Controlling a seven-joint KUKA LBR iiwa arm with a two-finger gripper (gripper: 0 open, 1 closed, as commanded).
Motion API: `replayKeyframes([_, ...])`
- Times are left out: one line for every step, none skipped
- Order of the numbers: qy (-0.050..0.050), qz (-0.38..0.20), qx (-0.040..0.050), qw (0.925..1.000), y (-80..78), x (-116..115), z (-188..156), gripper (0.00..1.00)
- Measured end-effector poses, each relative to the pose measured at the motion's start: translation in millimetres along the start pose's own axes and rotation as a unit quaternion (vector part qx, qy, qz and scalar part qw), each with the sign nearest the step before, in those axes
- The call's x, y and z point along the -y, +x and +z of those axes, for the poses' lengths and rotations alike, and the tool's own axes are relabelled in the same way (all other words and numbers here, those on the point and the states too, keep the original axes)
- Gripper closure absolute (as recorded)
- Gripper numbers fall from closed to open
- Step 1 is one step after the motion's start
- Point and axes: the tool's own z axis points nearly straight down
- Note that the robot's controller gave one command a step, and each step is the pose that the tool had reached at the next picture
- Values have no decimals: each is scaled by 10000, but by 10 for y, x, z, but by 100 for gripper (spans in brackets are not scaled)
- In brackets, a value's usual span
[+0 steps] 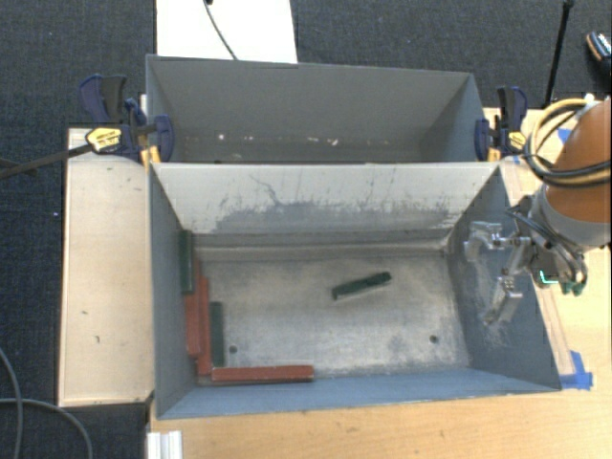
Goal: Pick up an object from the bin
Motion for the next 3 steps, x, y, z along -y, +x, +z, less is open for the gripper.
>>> replayKeyframes([-7, -446, 2, 9990, -322, -310, 1276, 0])
replayKeyframes([-7, -1058, 21, 9944, -445, -893, 1380, 0])
replayKeyframes([5, -1058, 27, 9944, -446, -863, 1370, 100])
